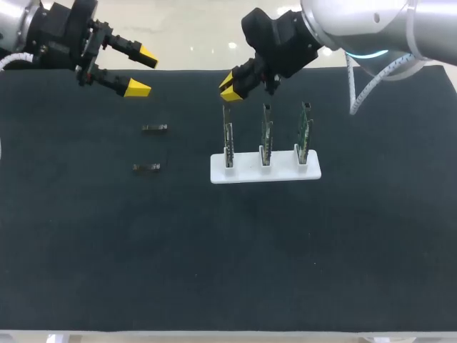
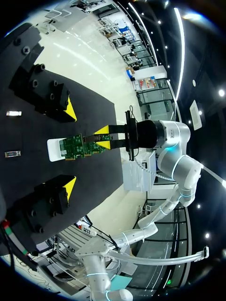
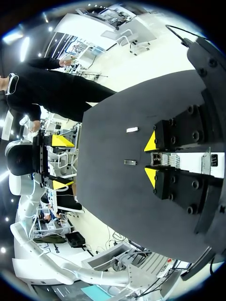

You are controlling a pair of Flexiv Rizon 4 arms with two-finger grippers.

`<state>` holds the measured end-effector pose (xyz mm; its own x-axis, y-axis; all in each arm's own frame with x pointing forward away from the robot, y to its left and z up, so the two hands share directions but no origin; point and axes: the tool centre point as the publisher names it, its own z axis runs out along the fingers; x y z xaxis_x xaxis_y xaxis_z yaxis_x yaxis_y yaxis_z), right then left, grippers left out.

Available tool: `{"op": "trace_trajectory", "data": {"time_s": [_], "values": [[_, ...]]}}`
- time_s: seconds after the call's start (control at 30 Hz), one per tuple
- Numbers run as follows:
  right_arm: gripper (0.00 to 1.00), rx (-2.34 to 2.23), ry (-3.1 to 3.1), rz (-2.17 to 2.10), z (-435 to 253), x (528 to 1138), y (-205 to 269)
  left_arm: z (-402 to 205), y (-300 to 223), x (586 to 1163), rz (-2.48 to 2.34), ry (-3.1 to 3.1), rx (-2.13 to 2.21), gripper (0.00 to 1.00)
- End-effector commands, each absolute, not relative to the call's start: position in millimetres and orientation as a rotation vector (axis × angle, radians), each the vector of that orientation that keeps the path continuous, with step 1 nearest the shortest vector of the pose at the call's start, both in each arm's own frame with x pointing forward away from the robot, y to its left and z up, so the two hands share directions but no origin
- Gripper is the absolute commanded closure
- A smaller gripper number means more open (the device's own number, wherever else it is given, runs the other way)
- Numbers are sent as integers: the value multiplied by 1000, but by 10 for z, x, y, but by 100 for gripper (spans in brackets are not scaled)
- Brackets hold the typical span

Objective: Pick up the optical module with the left hand, and insert it into the network port with the right hand.

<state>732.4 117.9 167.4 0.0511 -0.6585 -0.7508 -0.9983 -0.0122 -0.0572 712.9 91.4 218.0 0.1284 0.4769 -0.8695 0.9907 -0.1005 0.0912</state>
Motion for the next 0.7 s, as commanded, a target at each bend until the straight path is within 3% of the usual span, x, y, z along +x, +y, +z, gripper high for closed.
{"op": "trace_trajectory", "data": {"time_s": [0.03, 0.1, 0.13, 0.17, 0.2, 0.23, 0.27, 0.3, 0.4, 0.47, 0.53, 0.57, 0.6, 0.7], "values": [[100, -1712, 1674, 733, 1658, 7317, 1180, 2185, 910, 7139, -895, 1442, 1684, 0], [75, -1710, 1675, 734, 1664, 7312, 1186, 2185, 910, 7139, -895, 1442, 1684, 0], [55, -1708, 1678, 733, 1675, 7305, 1195, 2185, 910, 7139, -895, 1442, 1684, 0], [52, -1705, 1681, 733, 1680, 7302, 1199, 2185, 910, 7139, -895, 1442, 1684, 0], [43, -1701, 1685, 733, 1688, 7297, 1205, 2185, 910, 7139, -895, 1442, 1684, 0], [25, -1699, 1688, 735, 1696, 7290, 1211, 2185, 910, 7139, -895, 1442, 1684, 0], [16, -1697, 1689, 735, 1699, 7287, 1215, 2185, 910, 7139, -895, 1442, 1684, 0], [15, -1696, 1690, 735, 1701, 7286, 1216, 2185, 910, 7139, -895, 1442, 1684, 0], [18, -1688, 1695, 736, 1708, 7277, 1224, 2185, 910, 7139, -895, 1442, 1684, 0], [30, -1688, 1698, 736, 1717, 7278, 1221, 2185, 910, 7139, -895, 1442, 1684, 0], [55, -1687, 1705, 737, 1727, 7286, 1208, 2185, 910, 7139, -895, 1442, 1684, 0], [73, -1687, 1706, 737, 1732, 7288, 1201, 2185, 910, 7139, -895, 1442, 1684, 0], [100, -1687, 1710, 737, 1741, 7292, 1192, 2185, 910, 7139, -895, 1442, 1684, 0], [100, -1690, 1717, 738, 1767, 7312, 1165, 2185, 910, 7139, -895, 1442, 1684, 0]]}}
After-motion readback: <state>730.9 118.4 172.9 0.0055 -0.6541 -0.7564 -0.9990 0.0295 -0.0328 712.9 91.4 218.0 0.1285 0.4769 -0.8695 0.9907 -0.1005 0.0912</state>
